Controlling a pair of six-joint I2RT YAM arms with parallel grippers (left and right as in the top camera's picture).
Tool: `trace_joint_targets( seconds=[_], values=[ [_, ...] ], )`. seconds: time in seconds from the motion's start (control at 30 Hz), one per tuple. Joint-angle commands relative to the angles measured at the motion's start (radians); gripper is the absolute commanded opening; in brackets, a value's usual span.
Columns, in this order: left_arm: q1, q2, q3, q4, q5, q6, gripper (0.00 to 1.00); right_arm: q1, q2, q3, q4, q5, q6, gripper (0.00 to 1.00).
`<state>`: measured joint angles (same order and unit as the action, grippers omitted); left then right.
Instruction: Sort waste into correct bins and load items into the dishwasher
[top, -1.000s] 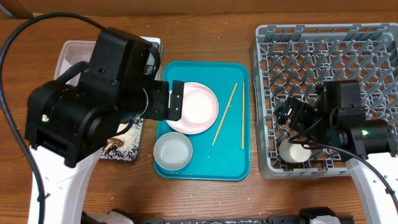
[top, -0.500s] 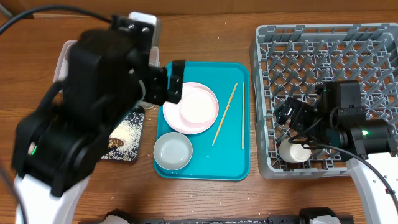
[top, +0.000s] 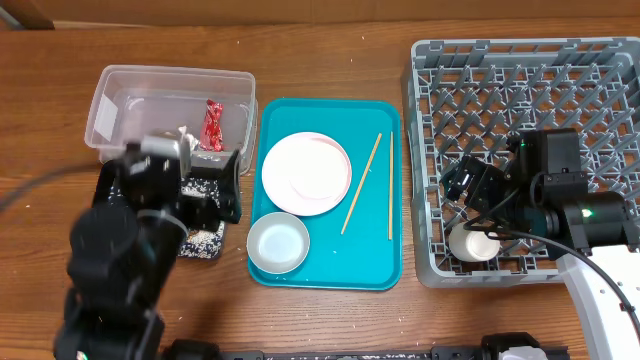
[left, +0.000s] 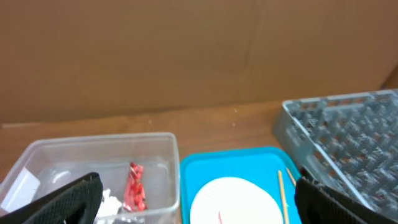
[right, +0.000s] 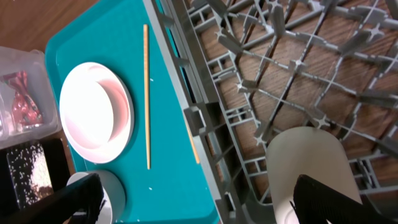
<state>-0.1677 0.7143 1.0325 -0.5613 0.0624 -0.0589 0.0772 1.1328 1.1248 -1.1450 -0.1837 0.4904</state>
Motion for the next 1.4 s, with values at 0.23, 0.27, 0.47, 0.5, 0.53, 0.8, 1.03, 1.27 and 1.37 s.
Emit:
trace_joint_targets(
  seconds=[0.23,0.27,0.47,0.5,0.53,0.8,1.03,1.27,1.37],
  values=[
    [0.110,-0.402,-0.493,0.248,0.043,0.016,1.00,-0.006,-0.004,0.014,0.006,-0.004,-0.009,1.00],
    [0.116,-0.443,-0.538,0.270,0.043,0.010,1.00,-0.006,-0.004,0.014,0.006,-0.004,-0.009,1.00],
    [0.143,-0.624,-0.734,0.373,0.043,-0.038,1.00,-0.006,-0.004,0.014,0.006,-0.004,-0.009,1.00],
    [0.145,-0.646,-0.760,0.388,0.043,-0.046,1.00,-0.006,-0.004,0.014,0.006,-0.005,-0.009,1.00],
    [0.147,-0.672,-0.794,0.410,0.043,-0.054,1.00,-0.006,-0.004,0.014,0.006,-0.004,-0.009,1.00],
    [0.148,-0.711,-0.983,0.572,0.043,-0.080,1.00,-0.006,-0.004,0.014,0.006,-0.004,-0.009,1.00],
    [0.147,-0.711,-1.028,0.563,0.039,-0.079,1.00,-0.006,-0.004,0.014,0.006,-0.004,-0.009,1.00],
    [0.147,-0.708,-1.028,0.492,0.035,-0.079,1.00,-0.006,-0.004,0.014,0.006,-0.004,-0.009,1.00],
    [0.147,-0.708,-1.028,0.492,0.035,-0.079,1.00,-0.006,-0.004,0.014,0.006,-0.004,-0.009,1.00]
  ],
)
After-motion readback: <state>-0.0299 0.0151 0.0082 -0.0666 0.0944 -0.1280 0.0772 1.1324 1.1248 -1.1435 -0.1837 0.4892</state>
